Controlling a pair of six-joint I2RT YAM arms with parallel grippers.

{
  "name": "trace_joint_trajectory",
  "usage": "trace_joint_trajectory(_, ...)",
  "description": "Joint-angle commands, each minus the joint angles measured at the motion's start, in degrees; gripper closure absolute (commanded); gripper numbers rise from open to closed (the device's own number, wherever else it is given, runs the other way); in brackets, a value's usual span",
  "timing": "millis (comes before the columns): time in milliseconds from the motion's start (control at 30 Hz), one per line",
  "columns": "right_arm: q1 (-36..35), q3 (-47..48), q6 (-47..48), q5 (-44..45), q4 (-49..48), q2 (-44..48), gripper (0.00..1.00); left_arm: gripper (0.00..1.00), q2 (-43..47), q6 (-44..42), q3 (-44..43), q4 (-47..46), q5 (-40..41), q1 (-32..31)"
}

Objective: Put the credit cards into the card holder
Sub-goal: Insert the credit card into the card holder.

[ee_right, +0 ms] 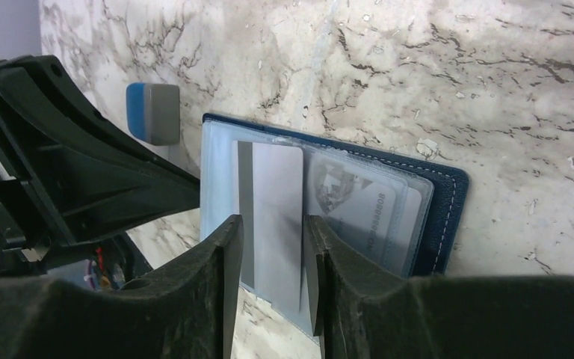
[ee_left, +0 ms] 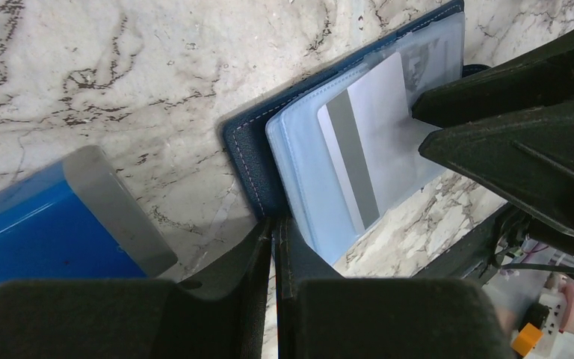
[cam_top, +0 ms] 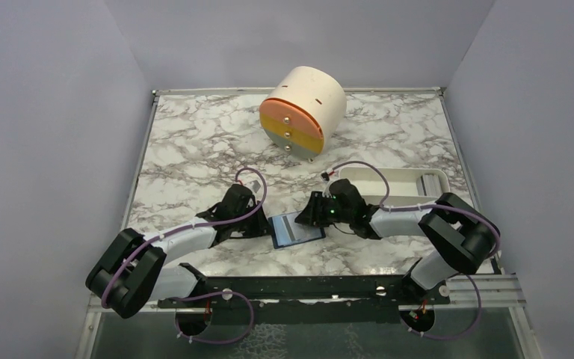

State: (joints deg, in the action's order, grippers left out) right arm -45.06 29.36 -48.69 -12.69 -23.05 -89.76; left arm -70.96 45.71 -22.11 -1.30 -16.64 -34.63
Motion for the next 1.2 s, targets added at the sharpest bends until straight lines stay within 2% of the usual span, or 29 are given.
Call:
trace_joint_trajectory(0, -0.46, 1.95, 5.48, -0.43, 7.90, 1.15, 0.62, 0.90, -0.13, -0.01, 0.55, 0.27, -1.62, -0.35)
trace_joint_trajectory(367, -1.36, 2.70, 5.61, -2.36, 8.27, 0.51, 0.62, 0.90, -1.38, -0.38, -1.03, 0.28, -2.07, -0.35)
trace_joint_trajectory(700, -3.52, 2.35, 0.35, -4.09, 2.23, -1.89, 0.70, 0.90, -2.38, 0.12, -1.27, -1.11, -2.41, -0.35)
trace_joint_trajectory(1033, -4.99, 1.48, -0.79, -5.08, -0.67, -2.42, 0.70, 0.90, -3.52, -0.67, -1.63, -2.53, -3.65, -0.30)
trace_joint_trajectory(1167, -5.20, 1.58, 0.50, -3.43, 1.73, -0.37, 0.69, 0.87, -3.21, -1.02, -1.86, -2.36, -3.84, -0.35)
